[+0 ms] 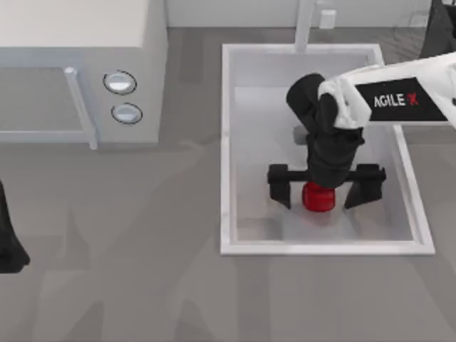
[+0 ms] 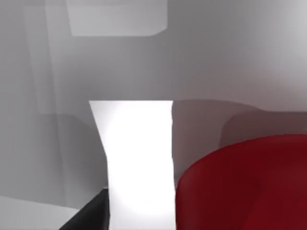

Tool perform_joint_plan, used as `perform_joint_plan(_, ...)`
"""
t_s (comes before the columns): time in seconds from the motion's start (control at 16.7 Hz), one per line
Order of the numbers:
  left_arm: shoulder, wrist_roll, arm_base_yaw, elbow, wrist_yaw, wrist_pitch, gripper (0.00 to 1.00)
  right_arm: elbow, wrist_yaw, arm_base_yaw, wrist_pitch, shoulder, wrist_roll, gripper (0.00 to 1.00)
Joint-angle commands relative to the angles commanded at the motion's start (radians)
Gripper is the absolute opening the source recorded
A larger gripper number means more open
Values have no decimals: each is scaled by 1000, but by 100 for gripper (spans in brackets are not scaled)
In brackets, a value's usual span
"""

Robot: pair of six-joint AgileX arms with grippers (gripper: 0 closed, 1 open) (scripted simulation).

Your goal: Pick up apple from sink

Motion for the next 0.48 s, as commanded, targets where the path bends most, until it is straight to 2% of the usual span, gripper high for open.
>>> perform_joint_plan(0.48,0,0,0,0,0,0,100,0,0,0,0,0,0,17)
